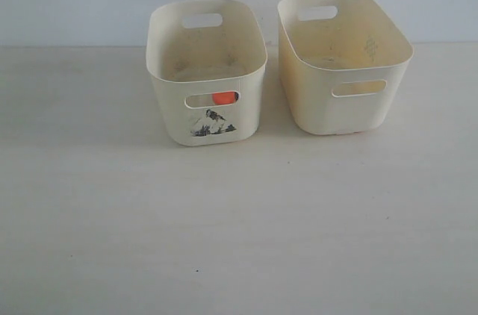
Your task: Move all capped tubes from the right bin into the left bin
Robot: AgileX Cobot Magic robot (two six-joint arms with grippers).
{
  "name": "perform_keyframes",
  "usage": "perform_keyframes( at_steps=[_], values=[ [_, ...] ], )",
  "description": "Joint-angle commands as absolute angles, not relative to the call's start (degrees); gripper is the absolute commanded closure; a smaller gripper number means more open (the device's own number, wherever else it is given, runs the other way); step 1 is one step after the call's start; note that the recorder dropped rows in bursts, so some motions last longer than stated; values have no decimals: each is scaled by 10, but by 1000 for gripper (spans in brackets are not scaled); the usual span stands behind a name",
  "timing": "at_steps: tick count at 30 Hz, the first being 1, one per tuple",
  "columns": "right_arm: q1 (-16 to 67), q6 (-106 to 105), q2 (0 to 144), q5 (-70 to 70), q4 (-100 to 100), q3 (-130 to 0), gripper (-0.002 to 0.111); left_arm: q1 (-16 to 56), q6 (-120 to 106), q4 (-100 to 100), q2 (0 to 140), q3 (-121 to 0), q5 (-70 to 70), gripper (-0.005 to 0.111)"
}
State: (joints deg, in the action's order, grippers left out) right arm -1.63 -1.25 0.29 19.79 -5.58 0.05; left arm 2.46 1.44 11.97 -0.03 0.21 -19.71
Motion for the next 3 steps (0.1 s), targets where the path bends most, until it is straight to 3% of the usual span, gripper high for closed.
perform_keyframes(
  at_steps=[1, 3],
  values=[
    [-17, -15, 0, 195, -55, 0, 108, 25, 20, 118, 0, 0, -195, 102],
    [-17, -15, 0, 195, -55, 0, 108, 25, 20, 118, 0, 0, -195, 102]
  ],
)
